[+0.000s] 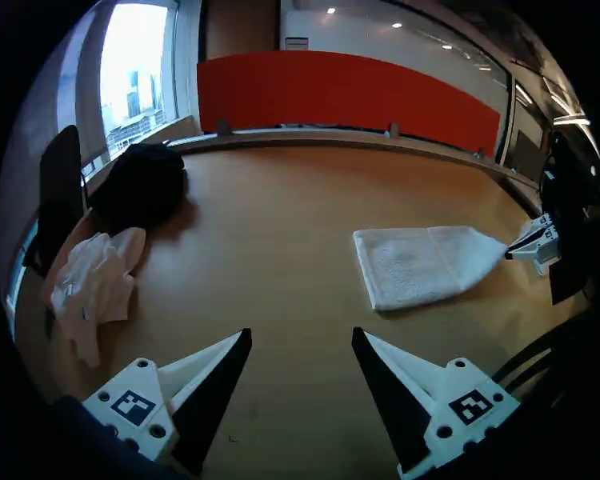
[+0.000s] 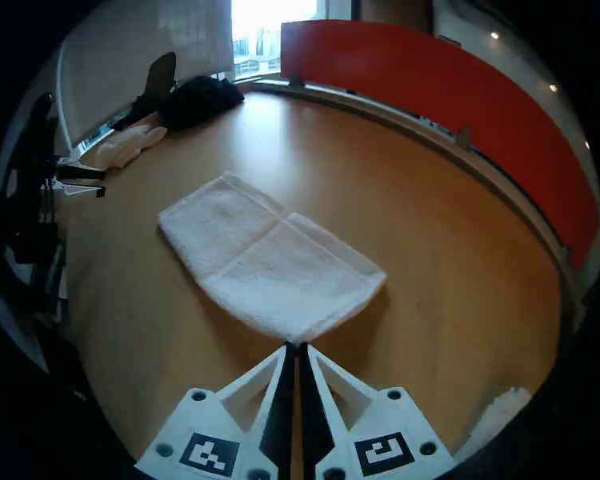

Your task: Fold towel

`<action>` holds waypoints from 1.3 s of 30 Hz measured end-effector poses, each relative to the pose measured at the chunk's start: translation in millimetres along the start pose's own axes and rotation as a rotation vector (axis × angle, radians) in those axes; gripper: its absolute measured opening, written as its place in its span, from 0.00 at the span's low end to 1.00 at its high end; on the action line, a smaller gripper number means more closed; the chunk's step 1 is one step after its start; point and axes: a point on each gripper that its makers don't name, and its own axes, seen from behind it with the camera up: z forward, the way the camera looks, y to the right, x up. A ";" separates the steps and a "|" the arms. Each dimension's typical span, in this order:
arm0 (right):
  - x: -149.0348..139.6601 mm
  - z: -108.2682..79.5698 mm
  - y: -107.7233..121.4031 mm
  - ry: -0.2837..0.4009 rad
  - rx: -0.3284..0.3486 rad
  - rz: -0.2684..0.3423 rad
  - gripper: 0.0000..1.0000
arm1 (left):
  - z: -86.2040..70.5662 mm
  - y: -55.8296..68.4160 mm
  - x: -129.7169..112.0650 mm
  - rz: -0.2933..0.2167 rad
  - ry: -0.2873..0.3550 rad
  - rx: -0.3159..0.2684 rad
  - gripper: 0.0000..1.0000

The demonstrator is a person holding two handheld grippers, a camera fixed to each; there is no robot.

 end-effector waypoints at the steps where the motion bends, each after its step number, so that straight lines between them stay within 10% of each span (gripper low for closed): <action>1: 3.2 -0.7 0.1 0.004 -0.001 -0.003 0.03 | -0.8 -0.2 0.9 -0.005 0.009 0.000 0.93; 39: 100.4 2.8 -23.3 0.060 0.035 -0.218 0.03 | -9.9 -1.9 -38.0 -0.040 0.046 -0.018 0.93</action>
